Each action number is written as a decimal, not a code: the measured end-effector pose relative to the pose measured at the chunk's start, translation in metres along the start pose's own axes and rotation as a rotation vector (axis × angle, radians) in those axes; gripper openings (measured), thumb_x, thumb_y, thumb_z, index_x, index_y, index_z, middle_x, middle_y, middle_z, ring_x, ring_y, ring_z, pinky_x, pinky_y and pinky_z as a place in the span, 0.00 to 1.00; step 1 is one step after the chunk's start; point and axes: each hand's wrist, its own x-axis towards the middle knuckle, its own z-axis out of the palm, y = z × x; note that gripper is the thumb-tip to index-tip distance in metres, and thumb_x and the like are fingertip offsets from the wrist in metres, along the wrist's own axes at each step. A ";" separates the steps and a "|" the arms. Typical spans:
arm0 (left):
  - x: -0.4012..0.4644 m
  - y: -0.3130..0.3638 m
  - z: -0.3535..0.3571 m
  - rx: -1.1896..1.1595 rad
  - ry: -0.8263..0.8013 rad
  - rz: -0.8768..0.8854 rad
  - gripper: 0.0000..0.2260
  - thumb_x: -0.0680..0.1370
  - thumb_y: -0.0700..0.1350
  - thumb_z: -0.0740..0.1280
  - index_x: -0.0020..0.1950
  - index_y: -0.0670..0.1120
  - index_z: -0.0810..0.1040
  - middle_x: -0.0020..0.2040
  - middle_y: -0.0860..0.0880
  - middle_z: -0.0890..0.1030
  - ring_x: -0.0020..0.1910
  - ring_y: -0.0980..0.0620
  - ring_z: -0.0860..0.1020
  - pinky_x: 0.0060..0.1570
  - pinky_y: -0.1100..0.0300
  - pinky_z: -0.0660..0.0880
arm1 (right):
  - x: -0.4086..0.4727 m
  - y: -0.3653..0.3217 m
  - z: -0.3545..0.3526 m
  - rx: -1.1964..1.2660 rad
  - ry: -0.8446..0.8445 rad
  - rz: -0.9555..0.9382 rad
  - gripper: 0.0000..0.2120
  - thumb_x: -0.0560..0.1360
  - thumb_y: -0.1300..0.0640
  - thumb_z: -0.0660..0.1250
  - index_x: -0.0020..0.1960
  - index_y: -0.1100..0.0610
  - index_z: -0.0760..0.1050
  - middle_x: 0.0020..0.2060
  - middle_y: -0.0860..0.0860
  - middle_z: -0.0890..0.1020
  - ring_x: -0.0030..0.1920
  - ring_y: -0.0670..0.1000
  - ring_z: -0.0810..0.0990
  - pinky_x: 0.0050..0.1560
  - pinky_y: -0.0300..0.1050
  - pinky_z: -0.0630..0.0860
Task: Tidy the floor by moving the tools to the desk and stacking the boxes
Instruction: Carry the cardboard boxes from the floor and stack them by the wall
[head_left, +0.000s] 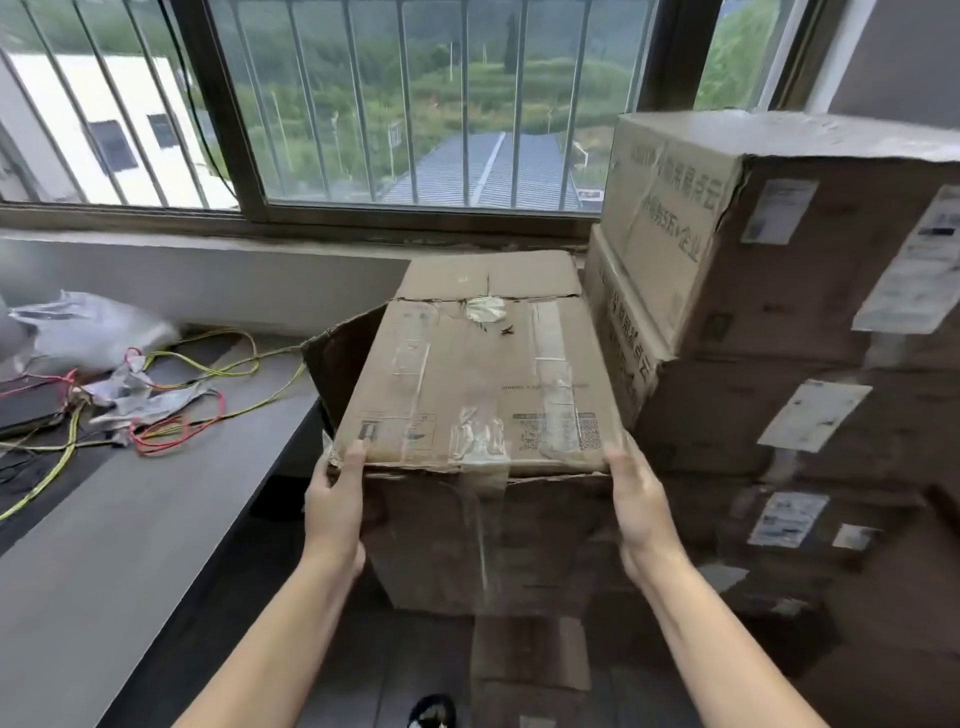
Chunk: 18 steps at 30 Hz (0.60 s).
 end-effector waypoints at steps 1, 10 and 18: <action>0.020 -0.003 0.007 0.000 -0.020 -0.005 0.19 0.74 0.55 0.68 0.64 0.50 0.75 0.60 0.49 0.80 0.61 0.49 0.76 0.63 0.50 0.71 | 0.016 0.006 0.007 0.002 0.024 0.007 0.30 0.72 0.39 0.65 0.70 0.49 0.69 0.63 0.46 0.78 0.64 0.46 0.74 0.69 0.51 0.67; 0.153 -0.034 0.074 0.015 -0.113 -0.133 0.13 0.77 0.52 0.65 0.61 0.56 0.73 0.62 0.52 0.77 0.61 0.50 0.75 0.64 0.46 0.70 | 0.113 0.023 0.048 -0.043 0.292 0.037 0.21 0.77 0.49 0.63 0.69 0.49 0.69 0.59 0.39 0.77 0.61 0.41 0.74 0.63 0.41 0.67; 0.144 -0.070 0.065 0.148 -0.220 -0.188 0.19 0.79 0.50 0.63 0.69 0.52 0.66 0.66 0.59 0.66 0.65 0.58 0.65 0.65 0.60 0.62 | 0.116 0.060 0.039 -0.099 0.505 0.131 0.14 0.79 0.54 0.61 0.64 0.49 0.73 0.60 0.46 0.79 0.63 0.46 0.75 0.69 0.49 0.67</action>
